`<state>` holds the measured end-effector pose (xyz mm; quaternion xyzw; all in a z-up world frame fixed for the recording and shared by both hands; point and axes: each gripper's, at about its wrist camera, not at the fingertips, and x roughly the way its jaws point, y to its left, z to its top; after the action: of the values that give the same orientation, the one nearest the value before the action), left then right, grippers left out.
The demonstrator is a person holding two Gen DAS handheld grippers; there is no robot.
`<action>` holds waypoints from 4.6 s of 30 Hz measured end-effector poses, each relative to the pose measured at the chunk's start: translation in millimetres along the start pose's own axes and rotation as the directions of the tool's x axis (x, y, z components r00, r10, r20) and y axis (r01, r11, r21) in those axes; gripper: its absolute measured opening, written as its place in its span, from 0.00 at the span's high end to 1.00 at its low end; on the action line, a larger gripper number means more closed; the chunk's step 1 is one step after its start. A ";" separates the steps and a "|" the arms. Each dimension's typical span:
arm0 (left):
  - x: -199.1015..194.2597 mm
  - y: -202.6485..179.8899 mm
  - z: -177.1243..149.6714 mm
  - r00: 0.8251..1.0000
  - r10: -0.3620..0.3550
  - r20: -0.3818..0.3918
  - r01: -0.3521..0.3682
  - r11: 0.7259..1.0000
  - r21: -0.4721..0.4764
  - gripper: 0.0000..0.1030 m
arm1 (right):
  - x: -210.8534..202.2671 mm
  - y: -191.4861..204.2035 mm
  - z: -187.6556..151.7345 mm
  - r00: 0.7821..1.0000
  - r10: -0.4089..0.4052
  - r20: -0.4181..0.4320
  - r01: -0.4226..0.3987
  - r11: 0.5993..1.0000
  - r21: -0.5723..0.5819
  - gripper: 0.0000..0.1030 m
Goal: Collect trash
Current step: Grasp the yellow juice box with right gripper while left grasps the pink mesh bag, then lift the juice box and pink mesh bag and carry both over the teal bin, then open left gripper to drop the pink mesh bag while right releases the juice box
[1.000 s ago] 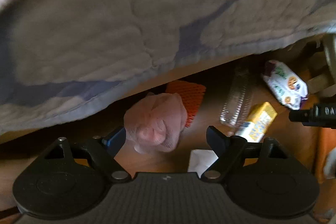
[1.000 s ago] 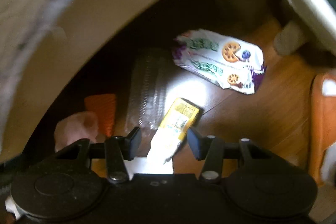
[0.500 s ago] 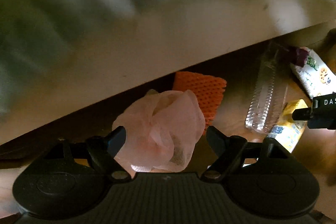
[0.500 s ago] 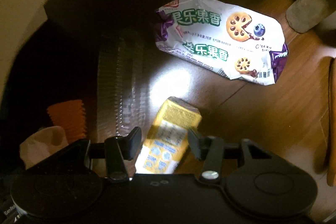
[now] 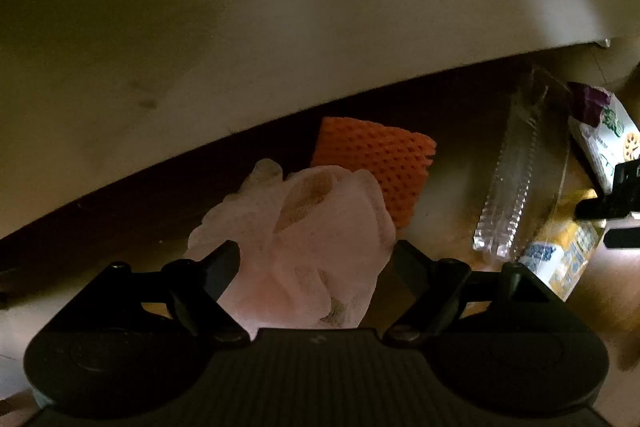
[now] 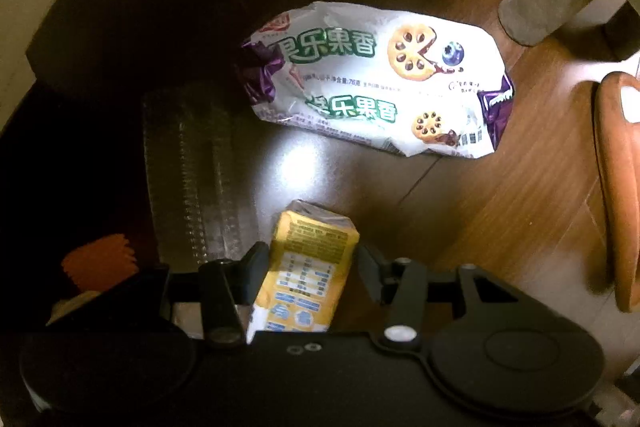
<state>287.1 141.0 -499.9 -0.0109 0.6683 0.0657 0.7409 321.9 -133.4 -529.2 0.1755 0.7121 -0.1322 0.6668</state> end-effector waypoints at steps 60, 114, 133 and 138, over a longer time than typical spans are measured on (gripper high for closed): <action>-373.8 -60.3 -47.3 0.941 -0.218 0.257 0.145 0.950 0.276 0.92 | -373.2 -89.8 -107.0 0.900 0.339 0.273 -0.107 0.781 -0.616 0.52; -436.3 -458.3 70.6 0.891 -0.350 0.290 0.133 0.811 0.570 0.92 | -459.0 -286.3 126.4 0.760 0.256 0.598 -0.082 0.949 -0.303 0.51; -383.7 -472.5 75.5 0.929 -0.333 0.158 0.218 0.842 0.494 0.64 | -440.0 -296.0 125.8 0.780 0.198 0.594 -0.046 0.964 -0.261 0.50; -402.1 -467.2 66.2 0.912 -0.357 0.200 0.221 0.841 0.494 0.33 | -452.9 -306.8 113.8 0.778 0.202 0.595 -0.067 0.968 -0.241 0.50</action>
<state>365.4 -348.4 -127.5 0.0734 0.5415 -0.2077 0.8113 316.2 -492.0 -100.8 0.1035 0.4516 -0.0591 0.8842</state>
